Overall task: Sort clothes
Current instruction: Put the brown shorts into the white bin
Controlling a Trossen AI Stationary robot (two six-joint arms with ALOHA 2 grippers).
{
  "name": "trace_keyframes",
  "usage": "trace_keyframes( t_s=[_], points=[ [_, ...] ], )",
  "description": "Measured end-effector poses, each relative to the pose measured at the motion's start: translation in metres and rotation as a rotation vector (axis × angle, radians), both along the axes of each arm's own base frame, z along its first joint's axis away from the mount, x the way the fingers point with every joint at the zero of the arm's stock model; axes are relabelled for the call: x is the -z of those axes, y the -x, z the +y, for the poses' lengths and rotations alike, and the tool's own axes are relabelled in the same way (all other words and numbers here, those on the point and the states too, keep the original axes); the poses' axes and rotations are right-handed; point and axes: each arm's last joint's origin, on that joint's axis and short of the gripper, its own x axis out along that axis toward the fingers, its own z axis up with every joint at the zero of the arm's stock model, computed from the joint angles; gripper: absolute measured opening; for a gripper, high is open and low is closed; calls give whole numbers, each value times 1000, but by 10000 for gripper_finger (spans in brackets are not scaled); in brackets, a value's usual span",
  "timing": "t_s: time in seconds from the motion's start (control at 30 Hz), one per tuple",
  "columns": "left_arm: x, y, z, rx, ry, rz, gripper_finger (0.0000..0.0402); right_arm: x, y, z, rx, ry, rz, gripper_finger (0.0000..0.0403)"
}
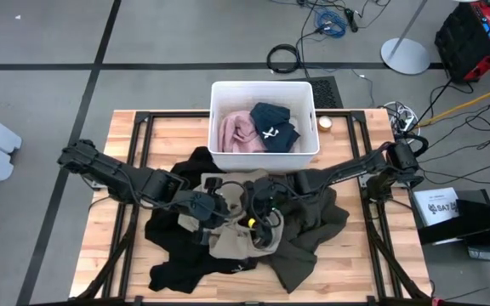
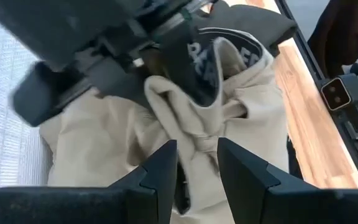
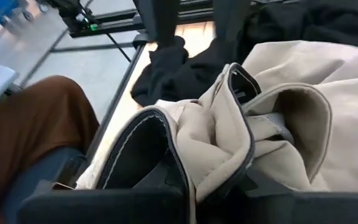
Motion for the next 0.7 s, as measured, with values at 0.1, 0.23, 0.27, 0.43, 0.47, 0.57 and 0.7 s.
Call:
trace_keyframes(
  t_s=[0.1,0.23,0.27,0.43,0.47,0.57,0.7],
  points=[
    [0,0,0,0,2,0,125,-3,-1,-5,1,37,-3,33],
    [0,-1,2,-5,1,0,125,-1,-1,-10,20,61,19,35],
    [0,-1,3,-7,1,0,125,0,0,-12,24,65,25,36],
    [0,-2,6,-12,10,2,125,0,-1,-16,39,84,27,53],
    [0,-2,6,-12,10,3,125,0,-1,-17,38,90,24,59],
    [0,-3,7,-14,12,4,125,0,-1,-19,36,99,21,75],
    [0,-3,7,-13,13,4,125,0,-1,-19,37,101,20,95]
  ],
)
